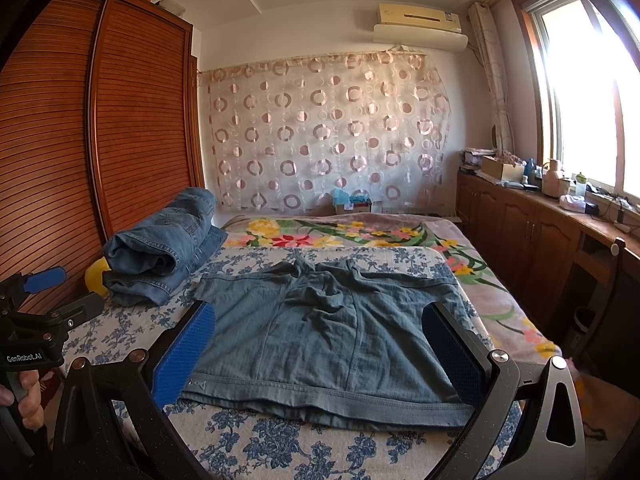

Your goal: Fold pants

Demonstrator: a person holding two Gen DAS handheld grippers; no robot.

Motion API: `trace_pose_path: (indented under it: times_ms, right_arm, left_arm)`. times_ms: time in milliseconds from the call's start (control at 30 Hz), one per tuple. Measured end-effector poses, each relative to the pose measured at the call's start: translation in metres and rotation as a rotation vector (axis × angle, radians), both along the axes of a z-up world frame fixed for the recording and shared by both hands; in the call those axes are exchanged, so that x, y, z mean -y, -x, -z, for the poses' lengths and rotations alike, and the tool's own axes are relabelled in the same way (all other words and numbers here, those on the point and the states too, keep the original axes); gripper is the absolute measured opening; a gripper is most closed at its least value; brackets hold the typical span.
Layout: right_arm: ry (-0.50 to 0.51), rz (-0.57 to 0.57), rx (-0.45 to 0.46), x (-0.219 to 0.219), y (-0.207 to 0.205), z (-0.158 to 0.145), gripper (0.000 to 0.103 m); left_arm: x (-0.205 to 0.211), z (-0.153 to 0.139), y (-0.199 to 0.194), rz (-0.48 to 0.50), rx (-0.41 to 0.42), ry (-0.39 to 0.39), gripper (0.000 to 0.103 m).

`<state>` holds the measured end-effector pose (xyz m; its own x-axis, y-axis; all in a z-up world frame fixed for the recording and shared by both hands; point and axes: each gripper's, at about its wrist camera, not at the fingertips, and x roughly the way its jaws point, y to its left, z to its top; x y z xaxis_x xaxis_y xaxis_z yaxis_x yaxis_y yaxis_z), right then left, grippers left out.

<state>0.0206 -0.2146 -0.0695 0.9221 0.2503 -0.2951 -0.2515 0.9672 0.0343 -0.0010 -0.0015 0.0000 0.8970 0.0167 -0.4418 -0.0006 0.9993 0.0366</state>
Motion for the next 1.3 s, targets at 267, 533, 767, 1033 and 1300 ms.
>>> trace_pose_path:
  times_ms: [267, 533, 767, 1033, 1300]
  right_arm:
    - [0.0, 0.0, 0.0, 0.001, 0.0, 0.0, 0.103]
    - [-0.001, 0.0, 0.0, 0.001, 0.0, 0.0, 0.103]
    - [0.001, 0.001, -0.002, 0.001, 0.0, 0.001, 0.103]
    - [0.007, 0.009, -0.031, 0.011, -0.006, 0.009, 0.103]
    - [0.038, 0.016, -0.073, 0.023, -0.012, 0.017, 0.103]
  left_arm:
    - [0.0, 0.0, 0.0, 0.001, 0.0, 0.0, 0.103]
    - [-0.002, -0.005, 0.003, -0.001, 0.002, -0.002, 0.103]
    - [-0.002, -0.005, 0.003, 0.003, -0.004, -0.001, 0.103]
    - [-0.006, 0.013, -0.011, 0.044, -0.095, 0.009, 0.103]
    - [-0.011, 0.039, -0.026, 0.067, -0.164, 0.012, 0.103]
